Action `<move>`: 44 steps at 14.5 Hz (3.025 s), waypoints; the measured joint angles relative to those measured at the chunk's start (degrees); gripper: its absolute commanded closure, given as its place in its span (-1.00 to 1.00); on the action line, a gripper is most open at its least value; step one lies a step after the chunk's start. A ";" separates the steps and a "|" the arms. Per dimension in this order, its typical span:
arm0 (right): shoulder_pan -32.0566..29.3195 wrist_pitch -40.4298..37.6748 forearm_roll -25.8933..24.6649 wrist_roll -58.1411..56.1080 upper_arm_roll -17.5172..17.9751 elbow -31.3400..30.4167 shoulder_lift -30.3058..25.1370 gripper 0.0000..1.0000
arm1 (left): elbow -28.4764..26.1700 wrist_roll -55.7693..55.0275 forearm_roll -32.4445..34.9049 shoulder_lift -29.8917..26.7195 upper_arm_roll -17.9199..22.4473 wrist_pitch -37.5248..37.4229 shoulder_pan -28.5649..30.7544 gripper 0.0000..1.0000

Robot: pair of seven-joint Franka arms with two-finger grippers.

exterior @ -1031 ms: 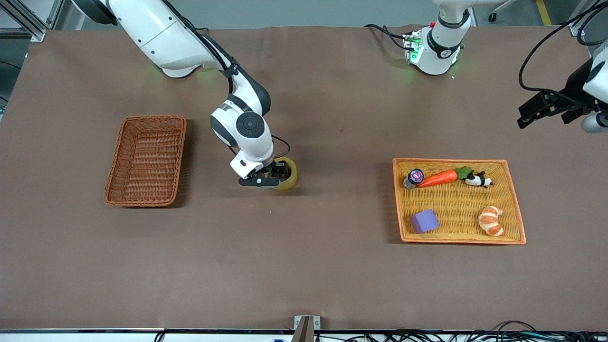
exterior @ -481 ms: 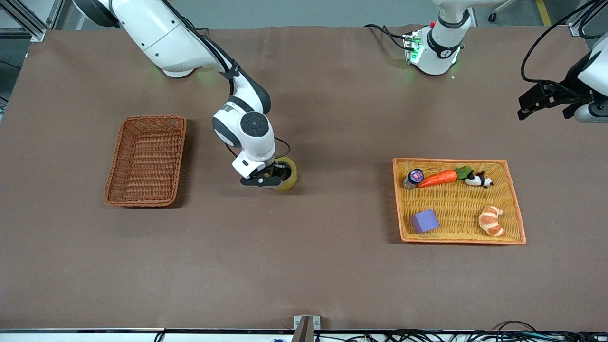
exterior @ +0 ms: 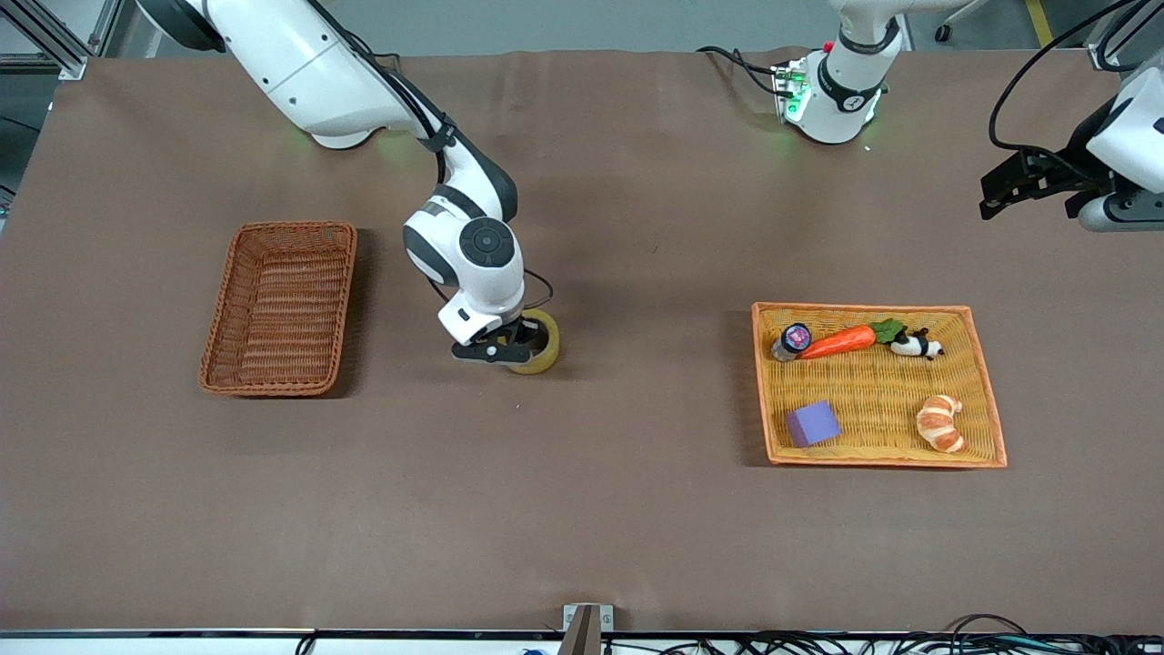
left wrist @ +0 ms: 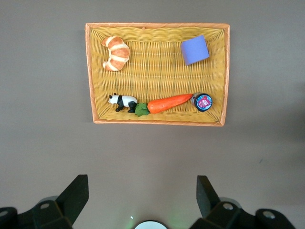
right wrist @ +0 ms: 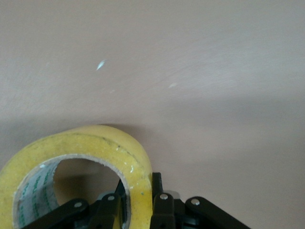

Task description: Move tape to another basket

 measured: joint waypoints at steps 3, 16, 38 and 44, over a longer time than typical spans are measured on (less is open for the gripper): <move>-8.29 -12.85 1.90 -4.77 4.52 1.63 -9.51 1.00 | 0.00 0.00 -0.01 -0.09 -0.54 -0.10 -0.17 -1.00; -10.83 7.38 11.24 -56.69 -31.00 -40.22 -38.50 1.00 | -0.12 0.00 -0.01 -0.18 -0.91 -1.52 -0.20 -1.00; -12.07 9.13 11.43 -50.54 -29.36 -36.31 -35.05 -1.00 | -0.14 0.00 -0.01 -0.18 -1.57 -1.52 -0.20 -1.00; -17.24 -22.12 19.20 -49.70 -24.61 -12.87 -43.09 -1.00 | -0.06 0.00 -0.01 -0.17 -1.59 -1.46 -0.20 -1.00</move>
